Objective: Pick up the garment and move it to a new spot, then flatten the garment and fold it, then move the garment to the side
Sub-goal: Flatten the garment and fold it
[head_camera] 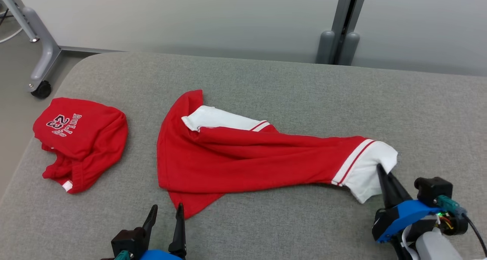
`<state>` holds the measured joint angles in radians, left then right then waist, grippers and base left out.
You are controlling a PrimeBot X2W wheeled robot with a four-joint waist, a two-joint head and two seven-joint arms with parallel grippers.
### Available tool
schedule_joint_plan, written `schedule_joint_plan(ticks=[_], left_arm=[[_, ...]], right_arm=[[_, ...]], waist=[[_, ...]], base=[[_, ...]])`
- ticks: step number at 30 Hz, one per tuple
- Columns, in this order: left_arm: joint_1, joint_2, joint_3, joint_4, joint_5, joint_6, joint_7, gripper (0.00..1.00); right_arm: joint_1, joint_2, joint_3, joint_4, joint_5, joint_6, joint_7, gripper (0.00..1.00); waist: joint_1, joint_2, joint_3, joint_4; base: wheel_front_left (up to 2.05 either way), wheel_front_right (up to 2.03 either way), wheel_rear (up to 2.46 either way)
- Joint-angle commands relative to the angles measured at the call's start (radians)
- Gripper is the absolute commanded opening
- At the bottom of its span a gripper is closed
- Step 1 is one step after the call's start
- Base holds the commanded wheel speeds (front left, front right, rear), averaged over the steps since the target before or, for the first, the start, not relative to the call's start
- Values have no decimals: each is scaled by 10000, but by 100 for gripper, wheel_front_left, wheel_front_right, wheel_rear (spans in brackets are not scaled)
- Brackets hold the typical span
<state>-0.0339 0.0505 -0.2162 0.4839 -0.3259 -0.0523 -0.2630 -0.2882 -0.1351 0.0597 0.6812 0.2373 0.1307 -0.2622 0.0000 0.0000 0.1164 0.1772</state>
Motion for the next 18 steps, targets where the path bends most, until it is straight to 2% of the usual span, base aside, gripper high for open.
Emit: schedule_joint_plan(ticks=[1,7,12,17,18], left_arm=[[-77,2,8,-19,-2,4,-27,100],[91,4,25,-32,-60,-7,-27,100],[228,4,-25,-2,-176,14,-27,100],[262,5,-135,30,-244,55,-27,100],[271,4,-150,50,-243,46,-27,100]], right_arm=[[29,-95,-273,-261,-102,1,-37,0],[383,-434,-1026,-1116,-729,1,-37,0],[563,-768,-1634,-1487,-1940,1,-37,0],[543,-289,-1855,-1588,-3084,1,-37,0],[441,-104,-1769,-1596,-3166,1,-37,13]], waist=[[0,0,-115,-145],[0,0,-430,-629],[0,0,-588,-993],[0,0,-566,-1062],[0,0,-547,-1061]], base=[[0,0,0],[0,0,0],[0,0,0],[0,0,0],[0,0,0]])
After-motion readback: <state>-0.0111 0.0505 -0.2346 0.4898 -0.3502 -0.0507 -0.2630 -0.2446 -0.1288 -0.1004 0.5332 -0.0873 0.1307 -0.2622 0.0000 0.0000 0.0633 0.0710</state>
